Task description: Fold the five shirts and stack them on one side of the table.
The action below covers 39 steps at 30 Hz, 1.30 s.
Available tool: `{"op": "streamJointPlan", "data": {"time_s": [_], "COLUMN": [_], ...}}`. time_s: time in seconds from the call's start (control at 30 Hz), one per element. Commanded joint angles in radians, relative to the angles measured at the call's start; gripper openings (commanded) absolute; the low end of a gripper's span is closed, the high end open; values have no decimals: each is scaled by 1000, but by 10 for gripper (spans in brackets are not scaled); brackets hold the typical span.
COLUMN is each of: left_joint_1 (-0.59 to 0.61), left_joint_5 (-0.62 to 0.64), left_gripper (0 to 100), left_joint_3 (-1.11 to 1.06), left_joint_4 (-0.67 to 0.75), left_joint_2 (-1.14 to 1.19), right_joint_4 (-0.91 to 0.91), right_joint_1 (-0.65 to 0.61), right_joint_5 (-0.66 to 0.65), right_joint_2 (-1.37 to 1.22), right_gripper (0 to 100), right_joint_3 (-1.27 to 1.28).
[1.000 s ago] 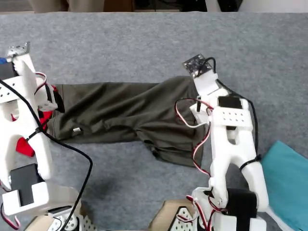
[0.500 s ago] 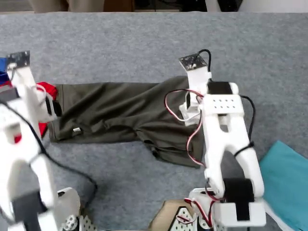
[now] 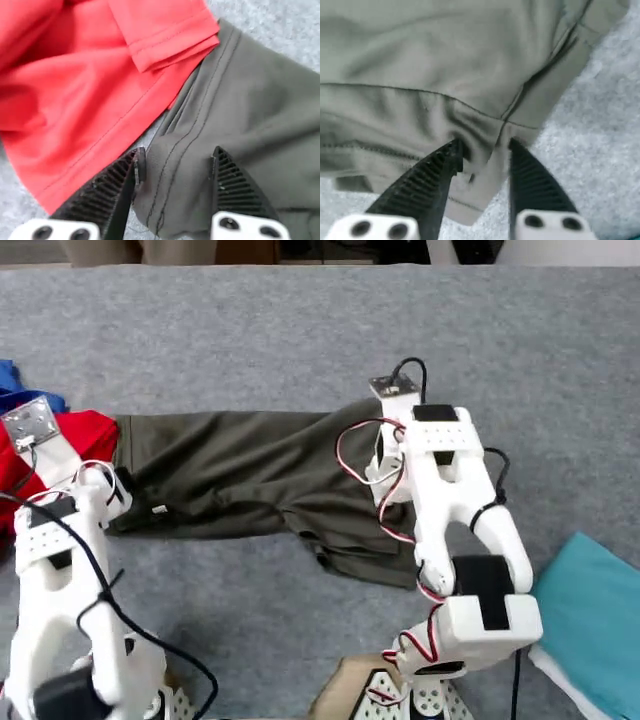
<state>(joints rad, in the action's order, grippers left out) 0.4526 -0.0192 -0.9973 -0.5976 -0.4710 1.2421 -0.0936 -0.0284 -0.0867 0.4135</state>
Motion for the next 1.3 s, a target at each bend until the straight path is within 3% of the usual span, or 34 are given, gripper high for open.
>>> {"op": "streamJointPlan", "data": {"time_s": [0.0,0.4,0.77,0.83,1.0,1.27], "left_joint_1": [12,15,14,14,17,29], "left_joint_5": [12,12,12,12,8,5], "left_gripper": [219,219,219,219,219,219], "left_joint_3": [74,133,132,132,133,319], "left_joint_4": [25,25,26,26,21,-341], "left_joint_2": [79,185,189,186,182,182], "right_joint_4": [-34,-26,0,-5,5,37], "right_joint_1": [-5,166,265,268,266,274], "right_joint_5": [11,-2,-181,-227,-308,-414], "right_joint_2": [-4,-5,-12,-5,51,364], "right_gripper": [19,4,6,57,309,328], "right_joint_3": [-53,-47,-44,-39,-35,-1]}}
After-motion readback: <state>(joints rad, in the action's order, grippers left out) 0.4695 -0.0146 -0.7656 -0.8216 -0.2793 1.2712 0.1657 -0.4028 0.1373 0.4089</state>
